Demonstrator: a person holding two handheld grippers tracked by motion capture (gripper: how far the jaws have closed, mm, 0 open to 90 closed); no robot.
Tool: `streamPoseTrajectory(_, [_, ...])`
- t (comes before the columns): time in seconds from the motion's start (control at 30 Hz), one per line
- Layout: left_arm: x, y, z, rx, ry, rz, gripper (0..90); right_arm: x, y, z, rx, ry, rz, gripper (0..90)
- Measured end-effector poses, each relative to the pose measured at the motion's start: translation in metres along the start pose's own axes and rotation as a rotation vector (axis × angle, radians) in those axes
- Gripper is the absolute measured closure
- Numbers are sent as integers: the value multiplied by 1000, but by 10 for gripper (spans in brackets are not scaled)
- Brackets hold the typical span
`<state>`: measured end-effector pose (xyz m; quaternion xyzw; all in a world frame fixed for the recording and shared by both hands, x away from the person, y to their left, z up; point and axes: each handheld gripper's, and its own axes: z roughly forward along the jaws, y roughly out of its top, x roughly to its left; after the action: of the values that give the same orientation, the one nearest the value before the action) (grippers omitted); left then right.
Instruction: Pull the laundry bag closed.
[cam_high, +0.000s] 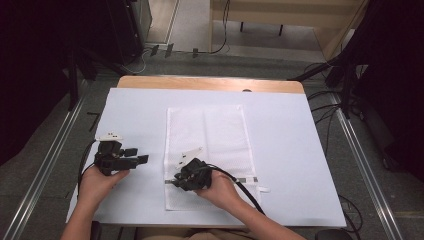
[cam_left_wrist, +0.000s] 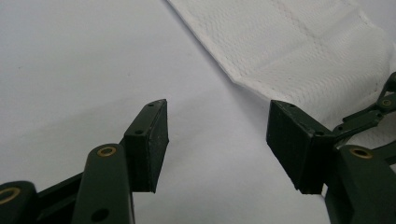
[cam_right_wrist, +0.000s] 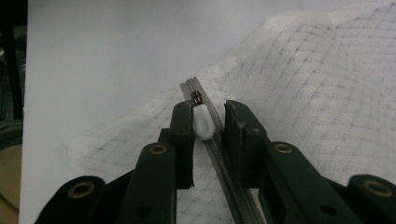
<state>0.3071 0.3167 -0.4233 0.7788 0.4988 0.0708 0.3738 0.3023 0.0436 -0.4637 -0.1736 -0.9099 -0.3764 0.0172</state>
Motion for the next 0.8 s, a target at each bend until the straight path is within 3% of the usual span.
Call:
streamPoseTrajectory(0.37, [-1, 0, 1, 3, -4, 3, 395, 2, -2, 8, -35, -2, -29, 823])
streamPoseTrajectory(0.53, [-2, 0, 1, 7, -11, 10, 398, 0, -1, 5, -25, 11, -16, 827])
streamPoseTrajectory(0.8, [-14, 2, -1, 31, -58, 26, 429, -6, 3, -8, -68, 15, 11, 828])
